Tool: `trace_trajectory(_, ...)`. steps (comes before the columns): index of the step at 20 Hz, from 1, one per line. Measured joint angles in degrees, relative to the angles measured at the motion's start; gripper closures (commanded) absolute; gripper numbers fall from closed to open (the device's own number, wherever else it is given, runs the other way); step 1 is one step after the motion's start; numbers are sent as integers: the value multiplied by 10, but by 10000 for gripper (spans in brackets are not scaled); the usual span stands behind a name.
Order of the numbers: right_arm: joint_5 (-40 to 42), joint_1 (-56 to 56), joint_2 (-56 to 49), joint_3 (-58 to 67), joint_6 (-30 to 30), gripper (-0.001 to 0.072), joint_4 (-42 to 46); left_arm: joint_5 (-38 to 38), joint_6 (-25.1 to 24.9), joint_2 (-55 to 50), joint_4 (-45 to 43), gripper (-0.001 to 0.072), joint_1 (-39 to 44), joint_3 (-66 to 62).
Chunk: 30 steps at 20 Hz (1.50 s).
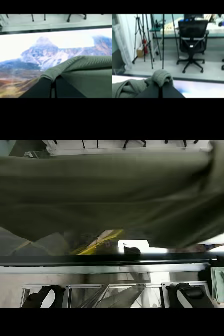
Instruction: Fold the shirts.
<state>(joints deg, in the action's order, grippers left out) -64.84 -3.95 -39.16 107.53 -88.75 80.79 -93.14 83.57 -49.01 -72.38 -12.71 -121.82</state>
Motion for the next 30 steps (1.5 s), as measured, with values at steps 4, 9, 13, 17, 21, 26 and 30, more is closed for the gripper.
trace_trajectory(4, -18, 0, -79, 31, 12, 682, 5, 6, 9, -17, -17, 695, 0, 100)
trace_trajectory(9, -93, 0, -248, 6, -20, 682, 19, 61, -12, -114, -22, 694, 17, 252)
trace_trajectory(13, -112, 0, -391, -44, -37, 682, 17, 100, -31, -234, -25, 694, 47, 325)
trace_trajectory(17, -90, 0, -501, -68, -42, 682, 9, 148, -41, -345, -30, 694, 63, 349)
trace_trajectory(21, -37, 0, -560, -73, -42, 681, -6, 221, -46, -409, -31, 694, 67, 355)
trace_trajectory(26, 6, 0, -581, -75, -49, 681, -14, 290, -46, -435, -30, 694, 68, 354)
trace_trajectory(30, -32, 0, -591, -76, -73, 681, -14, 289, -48, -440, -31, 694, 68, 348)
